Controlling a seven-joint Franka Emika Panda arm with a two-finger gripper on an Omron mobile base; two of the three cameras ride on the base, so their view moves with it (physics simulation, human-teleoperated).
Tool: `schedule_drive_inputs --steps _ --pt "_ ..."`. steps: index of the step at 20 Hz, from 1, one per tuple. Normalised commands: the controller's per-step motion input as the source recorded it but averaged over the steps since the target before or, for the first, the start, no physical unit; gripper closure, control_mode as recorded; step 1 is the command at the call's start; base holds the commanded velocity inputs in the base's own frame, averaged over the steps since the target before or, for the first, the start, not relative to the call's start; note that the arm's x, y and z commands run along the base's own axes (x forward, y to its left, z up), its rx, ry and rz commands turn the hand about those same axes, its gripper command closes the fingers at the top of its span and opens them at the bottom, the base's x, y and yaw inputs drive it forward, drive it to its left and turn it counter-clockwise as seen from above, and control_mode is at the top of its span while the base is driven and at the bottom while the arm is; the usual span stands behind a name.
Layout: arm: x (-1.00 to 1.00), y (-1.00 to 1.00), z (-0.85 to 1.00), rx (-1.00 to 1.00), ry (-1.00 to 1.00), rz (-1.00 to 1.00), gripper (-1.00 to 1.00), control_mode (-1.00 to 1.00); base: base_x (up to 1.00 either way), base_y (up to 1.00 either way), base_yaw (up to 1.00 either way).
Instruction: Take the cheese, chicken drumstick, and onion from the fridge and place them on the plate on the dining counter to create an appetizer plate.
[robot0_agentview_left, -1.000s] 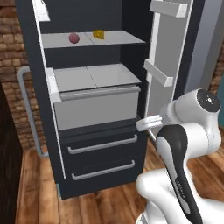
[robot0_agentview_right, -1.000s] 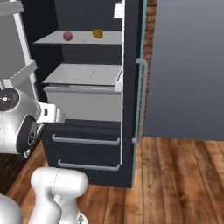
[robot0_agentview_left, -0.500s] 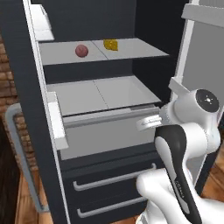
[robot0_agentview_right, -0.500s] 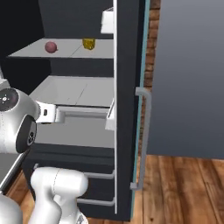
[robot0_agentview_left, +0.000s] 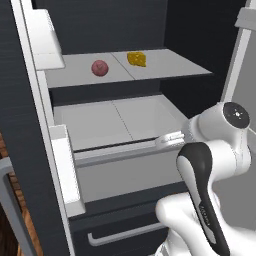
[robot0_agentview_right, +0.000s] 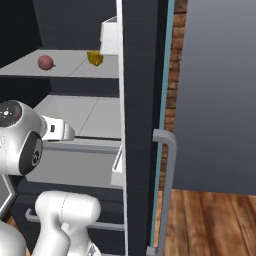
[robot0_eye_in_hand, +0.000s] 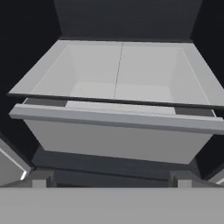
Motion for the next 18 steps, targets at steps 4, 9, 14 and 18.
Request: schedule_drive_inputs --steps 4,9,14,18 --pt "0.00 0.00 0.00 0.00 0.00 0.00 -1.00 1.00 0.55 0.14 0.00" --pt "0.00 0.12 0.00 -0.01 -0.02 0.00 -1.00 -1.00 0.03 0.01 0.00" --pt "-0.01 0.14 0.29 0.00 -0.07 0.02 -1.00 -1.00 0.00 0.00 0.00" --pt "0.01 0.01 0.38 0.00 -0.05 0.00 -1.00 -1.00 0.00 0.00 0.00"
